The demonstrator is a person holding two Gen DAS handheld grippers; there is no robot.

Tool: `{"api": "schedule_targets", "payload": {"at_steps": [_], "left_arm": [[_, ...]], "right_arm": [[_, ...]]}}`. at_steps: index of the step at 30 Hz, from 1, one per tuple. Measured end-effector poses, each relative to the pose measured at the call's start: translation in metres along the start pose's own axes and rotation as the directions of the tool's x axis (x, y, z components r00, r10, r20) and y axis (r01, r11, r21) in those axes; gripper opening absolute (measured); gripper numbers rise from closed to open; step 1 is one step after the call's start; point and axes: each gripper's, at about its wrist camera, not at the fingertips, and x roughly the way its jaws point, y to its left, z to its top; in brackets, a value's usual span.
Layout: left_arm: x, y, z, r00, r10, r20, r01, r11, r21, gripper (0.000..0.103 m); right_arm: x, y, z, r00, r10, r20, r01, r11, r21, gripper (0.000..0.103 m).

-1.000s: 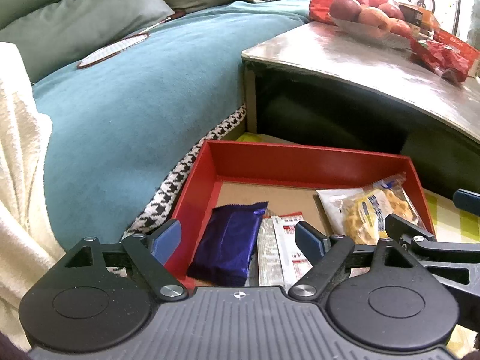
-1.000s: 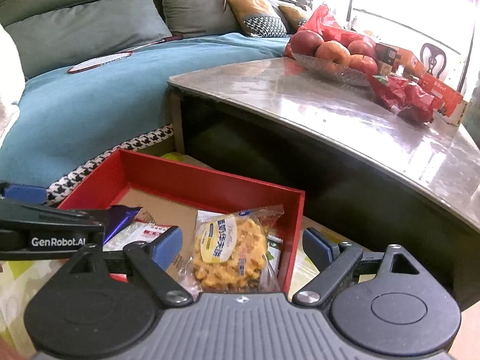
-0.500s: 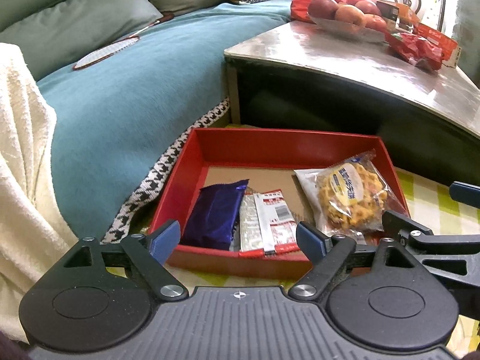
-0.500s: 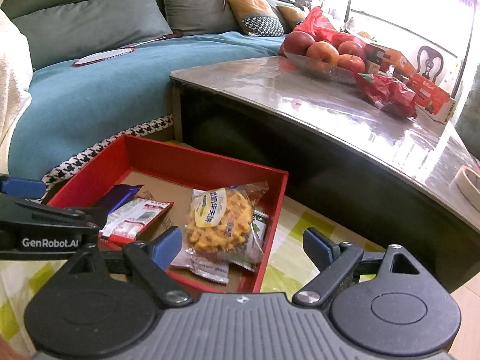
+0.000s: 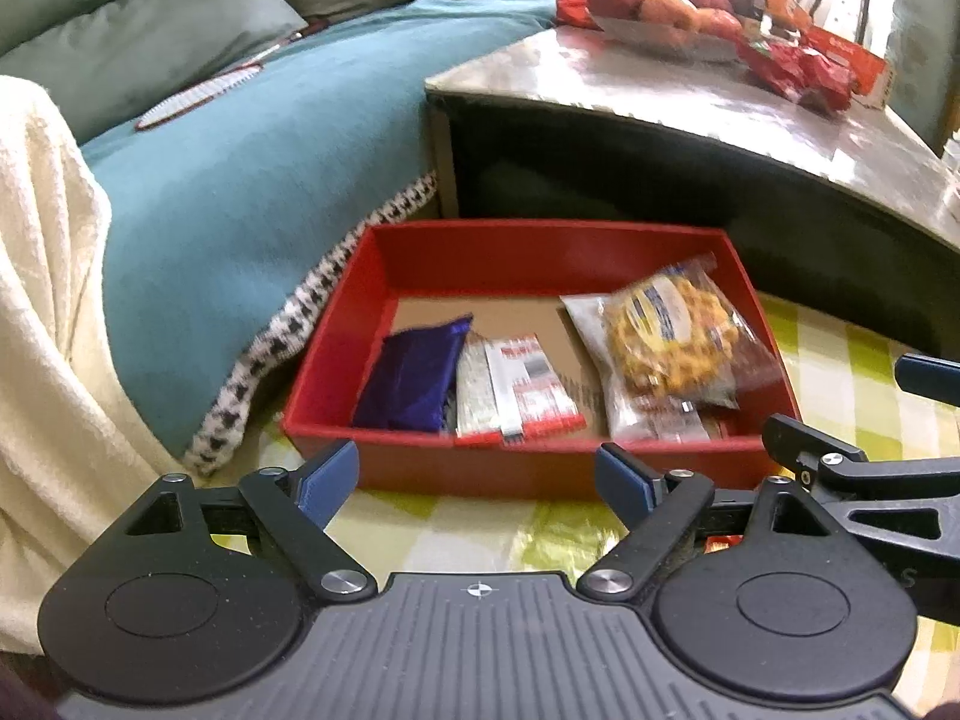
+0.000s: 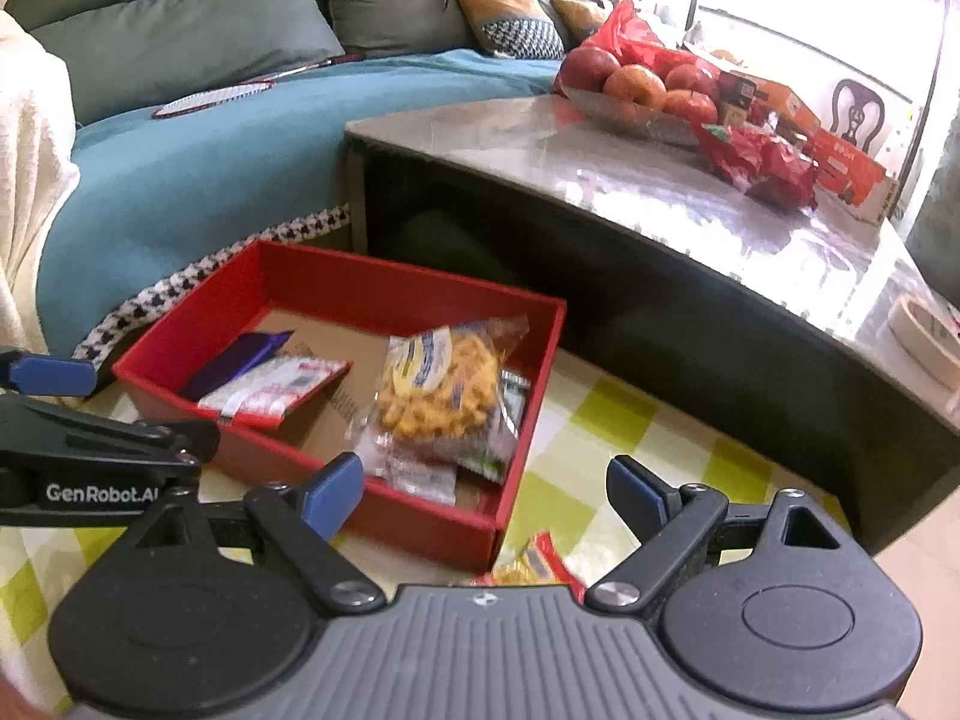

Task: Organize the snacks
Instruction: 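Move both open tools back toward the remaining snacks on the table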

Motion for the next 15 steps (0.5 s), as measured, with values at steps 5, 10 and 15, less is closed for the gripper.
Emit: {"api": "schedule_targets", "payload": {"at_steps": [5, 10, 15], "left_arm": [[-0.001, -0.002, -0.026, 0.997, -0.041, -0.070, 0.042, 0.999, 0.016, 0.090], [-0.001, -0.009, -0.061, 0.985, -0.059, -0.165, 0.068, 0.996, 0.050, 0.091], [0.006, -0.013, -0.093, 0.955, -0.098, -0.280, 0.111, 0.993, 0.031, 0.091]], "right_arm": [[-0.006, 0.002, -0.025, 0.997, 0.011, -0.080, -0.012, 1.000, -0.007, 0.091], [-0.014, -0.008, -0.047, 0.991, -0.010, -0.137, 0.009, 1.000, -0.003, 0.091], [-0.027, -0.024, -0.060, 0.989, -0.014, -0.149, 0.019, 0.999, 0.028, 0.091]]}}
